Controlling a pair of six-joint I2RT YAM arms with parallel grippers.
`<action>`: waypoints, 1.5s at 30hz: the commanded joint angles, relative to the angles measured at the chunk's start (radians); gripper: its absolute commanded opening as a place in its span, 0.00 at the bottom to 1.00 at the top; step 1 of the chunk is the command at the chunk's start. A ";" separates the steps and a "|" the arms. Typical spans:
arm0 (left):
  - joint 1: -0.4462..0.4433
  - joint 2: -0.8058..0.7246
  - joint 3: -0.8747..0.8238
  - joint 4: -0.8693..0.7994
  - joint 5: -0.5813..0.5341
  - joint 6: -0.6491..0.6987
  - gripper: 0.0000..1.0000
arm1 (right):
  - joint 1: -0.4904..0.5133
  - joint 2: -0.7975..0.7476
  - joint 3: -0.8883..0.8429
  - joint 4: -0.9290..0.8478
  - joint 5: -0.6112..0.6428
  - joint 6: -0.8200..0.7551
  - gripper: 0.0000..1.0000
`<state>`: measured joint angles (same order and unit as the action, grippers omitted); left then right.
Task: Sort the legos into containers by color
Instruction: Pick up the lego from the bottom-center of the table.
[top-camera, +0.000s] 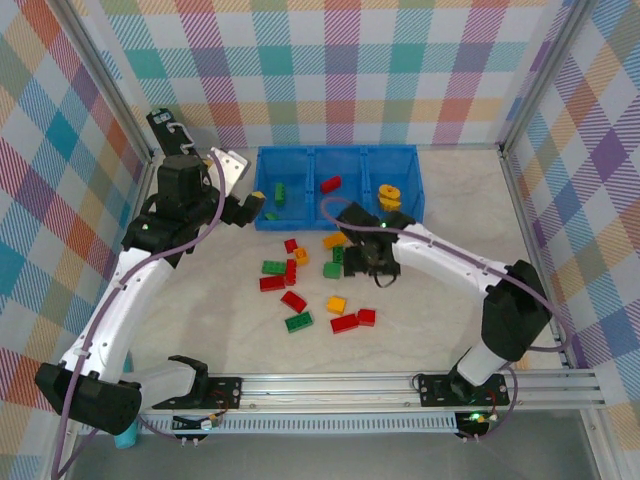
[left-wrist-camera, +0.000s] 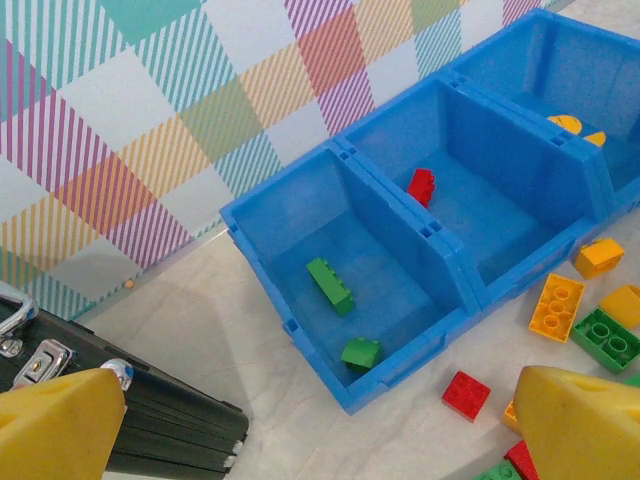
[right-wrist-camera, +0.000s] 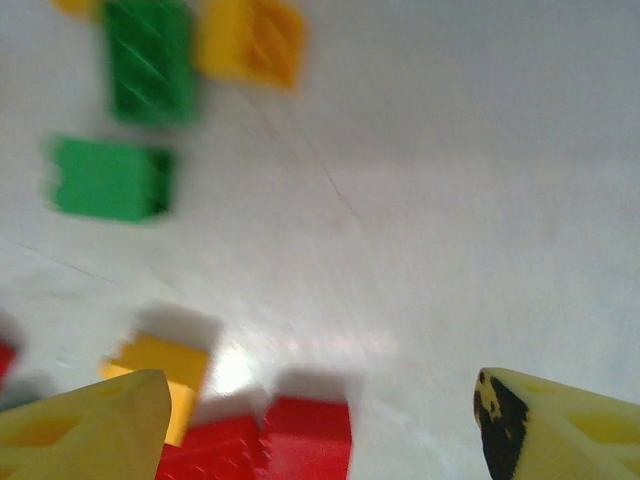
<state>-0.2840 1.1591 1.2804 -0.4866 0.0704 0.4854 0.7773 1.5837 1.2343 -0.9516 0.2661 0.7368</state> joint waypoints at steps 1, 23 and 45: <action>-0.001 -0.037 -0.029 0.038 0.030 -0.022 1.00 | -0.015 -0.094 -0.087 0.024 -0.100 0.231 0.80; -0.003 -0.085 -0.059 0.040 0.051 -0.047 1.00 | -0.023 0.006 -0.297 0.248 -0.371 0.235 0.80; -0.003 -0.023 -0.007 0.004 0.033 -0.051 1.00 | -0.054 0.050 -0.243 0.106 -0.374 0.166 0.39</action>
<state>-0.2840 1.1275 1.2343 -0.4721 0.1112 0.4381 0.7456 1.6329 0.9478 -0.7609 -0.1352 0.9558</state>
